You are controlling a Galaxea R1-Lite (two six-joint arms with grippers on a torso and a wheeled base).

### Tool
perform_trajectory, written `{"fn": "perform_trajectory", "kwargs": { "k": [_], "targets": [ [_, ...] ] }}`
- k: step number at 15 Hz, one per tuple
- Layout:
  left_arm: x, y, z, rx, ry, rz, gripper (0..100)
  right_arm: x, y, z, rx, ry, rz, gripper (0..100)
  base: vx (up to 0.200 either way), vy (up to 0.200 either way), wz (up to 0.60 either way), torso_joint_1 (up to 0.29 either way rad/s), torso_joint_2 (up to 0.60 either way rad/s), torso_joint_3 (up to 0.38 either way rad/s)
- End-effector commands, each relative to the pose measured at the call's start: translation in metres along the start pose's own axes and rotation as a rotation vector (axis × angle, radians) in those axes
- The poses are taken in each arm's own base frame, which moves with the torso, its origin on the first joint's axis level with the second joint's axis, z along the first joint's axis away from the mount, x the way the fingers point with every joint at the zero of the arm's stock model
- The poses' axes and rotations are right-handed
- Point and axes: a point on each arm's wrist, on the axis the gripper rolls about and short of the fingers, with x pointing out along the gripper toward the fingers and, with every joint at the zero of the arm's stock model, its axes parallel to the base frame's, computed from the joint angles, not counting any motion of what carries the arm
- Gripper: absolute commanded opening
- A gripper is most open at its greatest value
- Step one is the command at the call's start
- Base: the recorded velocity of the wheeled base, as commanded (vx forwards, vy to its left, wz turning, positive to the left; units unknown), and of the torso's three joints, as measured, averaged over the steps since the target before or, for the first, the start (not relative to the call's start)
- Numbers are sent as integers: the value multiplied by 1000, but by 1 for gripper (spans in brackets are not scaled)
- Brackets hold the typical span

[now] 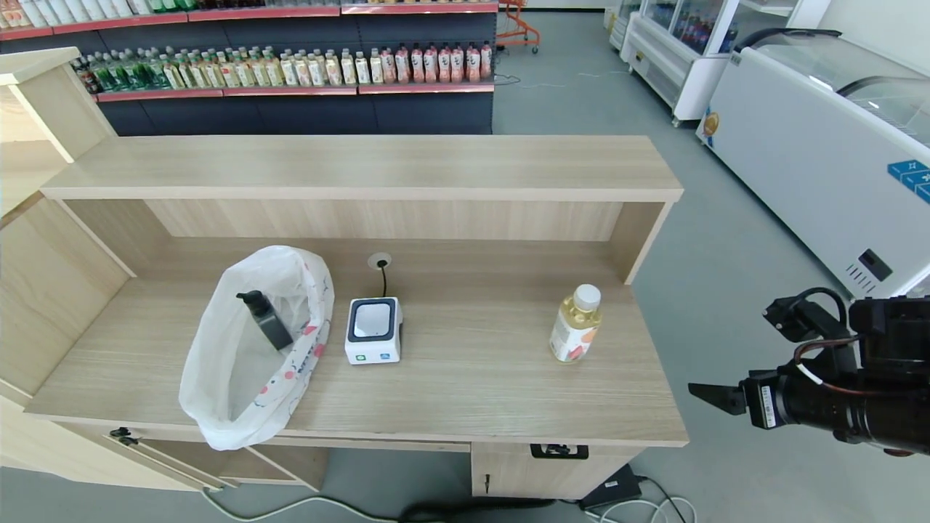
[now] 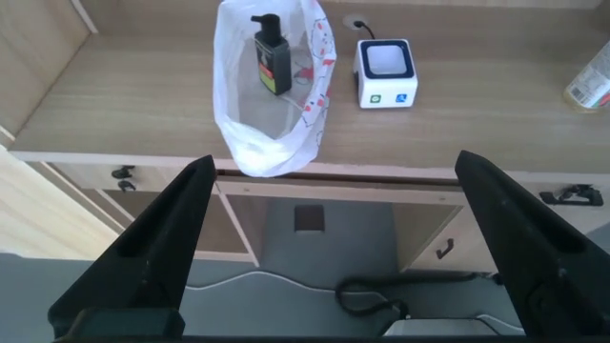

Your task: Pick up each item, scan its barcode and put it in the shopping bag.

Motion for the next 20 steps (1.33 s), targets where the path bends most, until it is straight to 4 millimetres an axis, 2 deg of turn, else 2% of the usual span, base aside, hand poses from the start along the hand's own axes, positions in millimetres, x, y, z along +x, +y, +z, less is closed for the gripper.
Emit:
{"fn": "perform_trajectory", "kwargs": {
  "k": [1,6,7,10,13,15,20],
  "targets": [
    [0,0,0,0,0,1,100,11,7,-3,-3,15,54,100,0,0,0,0,0,0],
    [0,0,0,-2,0,1,100,50,38,4,-2,-123,159,100,0,0,0,0,0,0],
    [0,0,0,0,0,1,100,58,43,-2,-14,-125,167,100,0,0,0,0,0,0],
    [0,0,0,0,0,1,100,82,46,-19,-49,-133,46,100,0,0,0,0,0,0],
    [0,0,0,0,0,1,100,112,54,-29,-74,-234,23,100,0,0,0,0,0,0],
    [0,0,0,0,0,1,100,122,64,-32,-94,-280,29,100,0,0,0,0,0,0],
    [0,0,0,0,0,1,100,151,67,-15,-133,-376,32,100,0,0,0,0,0,0]
  ]
}}
